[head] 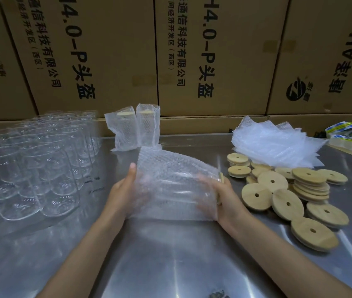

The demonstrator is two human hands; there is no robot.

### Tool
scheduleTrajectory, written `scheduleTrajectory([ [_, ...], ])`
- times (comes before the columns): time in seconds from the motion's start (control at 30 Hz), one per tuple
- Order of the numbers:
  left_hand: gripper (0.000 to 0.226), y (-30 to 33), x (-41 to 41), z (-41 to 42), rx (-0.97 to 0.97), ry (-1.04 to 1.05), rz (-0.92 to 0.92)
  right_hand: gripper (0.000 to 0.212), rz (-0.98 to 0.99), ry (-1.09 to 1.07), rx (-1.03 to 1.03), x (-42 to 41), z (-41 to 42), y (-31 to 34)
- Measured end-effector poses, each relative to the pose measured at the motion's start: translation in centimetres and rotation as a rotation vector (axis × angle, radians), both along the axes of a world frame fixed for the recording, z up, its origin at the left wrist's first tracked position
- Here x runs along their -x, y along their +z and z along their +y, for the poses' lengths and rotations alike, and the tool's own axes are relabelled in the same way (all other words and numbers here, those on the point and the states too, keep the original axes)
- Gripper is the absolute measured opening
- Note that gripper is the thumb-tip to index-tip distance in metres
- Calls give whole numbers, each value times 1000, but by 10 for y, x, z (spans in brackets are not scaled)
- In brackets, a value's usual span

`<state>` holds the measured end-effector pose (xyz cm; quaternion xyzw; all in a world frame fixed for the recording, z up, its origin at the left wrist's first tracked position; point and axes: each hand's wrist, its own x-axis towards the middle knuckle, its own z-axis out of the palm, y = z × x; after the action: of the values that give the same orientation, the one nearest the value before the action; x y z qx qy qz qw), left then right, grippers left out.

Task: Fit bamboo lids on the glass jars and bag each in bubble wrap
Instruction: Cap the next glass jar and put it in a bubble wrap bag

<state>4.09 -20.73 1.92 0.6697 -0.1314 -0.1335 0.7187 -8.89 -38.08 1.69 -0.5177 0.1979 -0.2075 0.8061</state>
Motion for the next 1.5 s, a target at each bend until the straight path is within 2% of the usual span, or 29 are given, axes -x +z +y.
scheduleTrajectory([
  [0.07, 66, -3, 3, -5, 15, -87, -56, 83, 3, 48, 7, -1, 3, 0],
  [0.1, 72, -4, 5, -6, 7, -118, -103, 87, -8, 70, -16, -2, 4, 0],
  [0.17, 81, -4, 7, -7, 18, -166, -146, 80, -43, 98, -68, -1, 5, 2],
  [0.3, 85, -7, 11, -8, 9, -257, -195, 43, -86, 148, -164, 0, 6, 1],
  [0.4, 90, -11, 12, -10, 15, -315, -157, 54, -106, 191, -187, -3, 6, -1],
  [0.47, 92, -9, 11, -10, 43, -317, -107, 59, -60, 191, -111, -2, 6, 2],
  [0.57, 93, -5, 12, -9, 162, -284, 15, 60, -101, 247, -122, 0, 6, 10],
  [0.63, 86, -3, 15, -11, 269, -288, 101, 63, -89, 156, 19, 0, 7, 13],
  [0.7, 70, 0, 20, -15, 384, -289, 150, 51, -128, -65, 176, 2, 3, 13],
  [0.77, 54, 4, 24, -18, 510, -270, 199, 27, -196, -285, 192, 6, -3, 15],
  [0.8, 48, 6, 25, -19, 574, -254, 234, 24, -213, -333, 189, 9, -5, 17],
  [0.83, 42, 7, 27, -19, 626, -237, 268, 30, -215, -326, 179, 10, -7, 17],
  [0.97, 42, 13, 41, -22, 674, -233, 317, 91, -70, 128, 213, 3, 15, 5],
  [1.0, 45, 13, 46, -24, 658, -228, 313, 95, -53, 245, 224, 0, 25, 0],
  [1.07, 57, 13, 58, -28, 599, -193, 296, 86, -124, 427, 179, -5, 42, -7],
  [1.13, 69, 7, 69, -33, 485, -150, 229, 86, -219, 495, 67, -4, 53, -3],
  [1.2, 61, 1, 77, -40, 416, -110, 121, 88, -258, 468, -52, -1, 52, 5],
  [1.3, 54, -1, 85, -48, 453, -123, 76, 70, -333, 380, -181, 5, 35, 14],
  [1.5, 73, -1, 83, -45, 456, -306, 43, 47, -492, 50, -144, 16, 4, 37],
])
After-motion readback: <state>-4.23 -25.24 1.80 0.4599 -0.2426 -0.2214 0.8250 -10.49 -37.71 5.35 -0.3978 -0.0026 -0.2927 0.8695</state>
